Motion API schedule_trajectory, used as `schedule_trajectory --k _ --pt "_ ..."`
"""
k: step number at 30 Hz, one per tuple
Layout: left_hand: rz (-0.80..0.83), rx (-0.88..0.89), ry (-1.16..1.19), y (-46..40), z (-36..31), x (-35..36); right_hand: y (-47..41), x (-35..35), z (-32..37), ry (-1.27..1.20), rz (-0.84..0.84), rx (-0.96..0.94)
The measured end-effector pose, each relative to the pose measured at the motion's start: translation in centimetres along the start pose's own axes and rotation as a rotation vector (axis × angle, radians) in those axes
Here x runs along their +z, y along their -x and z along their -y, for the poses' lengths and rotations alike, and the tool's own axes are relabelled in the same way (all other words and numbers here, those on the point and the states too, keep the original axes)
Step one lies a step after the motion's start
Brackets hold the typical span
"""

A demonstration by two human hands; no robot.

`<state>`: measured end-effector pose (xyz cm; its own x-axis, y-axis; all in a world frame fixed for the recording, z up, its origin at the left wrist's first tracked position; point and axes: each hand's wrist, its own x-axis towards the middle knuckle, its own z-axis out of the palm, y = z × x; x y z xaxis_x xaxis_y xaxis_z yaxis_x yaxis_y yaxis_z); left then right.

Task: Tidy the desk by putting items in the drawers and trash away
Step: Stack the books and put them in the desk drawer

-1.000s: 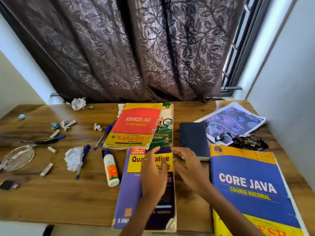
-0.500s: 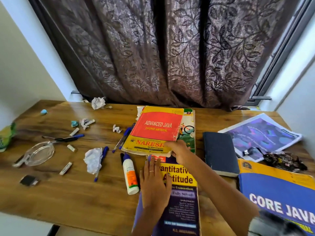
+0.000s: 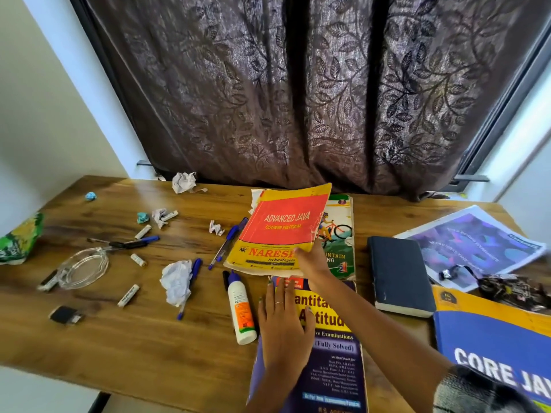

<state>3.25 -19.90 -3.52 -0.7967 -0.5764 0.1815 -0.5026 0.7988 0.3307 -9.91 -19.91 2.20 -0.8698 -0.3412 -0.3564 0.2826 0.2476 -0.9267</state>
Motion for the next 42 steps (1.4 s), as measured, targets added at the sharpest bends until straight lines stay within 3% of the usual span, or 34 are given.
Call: schedule_trajectory --k 10,19,24,27,30,32,42 --pt "-0.097 0.066 0.11 0.2 0.3 0.0 4.1 -7.7 -0.8 -0.13 -0.124 -0.125" --pt "-0.117 0.026 0.181 0.4 0.5 -0.3 11.9 -20.9 -3.1 -0.332 -0.251 -0.277" --pt "-0.247 0.177 0.405 1.9 -2.5 -1.4 18.1 -27.6 -6.1 -0.373 -0.324 -0.263" --pt "-0.003 0.202 0.776 4.2 -8.1 -1.7 22.0 -30.3 -8.7 -0.369 -0.375 -0.168" --pt "0.494 0.0 1.102 5.7 -13.7 -1.8 25.0 -31.7 -10.9 -0.379 -0.409 -0.093" --pt "0.725 -0.097 1.138 6.8 -16.4 -1.6 26.5 -32.4 -12.4 -0.362 -0.441 -0.054" --pt "0.659 -0.038 0.854 11.0 -18.6 -0.6 28.4 -34.4 -16.1 -0.281 -0.384 0.078"
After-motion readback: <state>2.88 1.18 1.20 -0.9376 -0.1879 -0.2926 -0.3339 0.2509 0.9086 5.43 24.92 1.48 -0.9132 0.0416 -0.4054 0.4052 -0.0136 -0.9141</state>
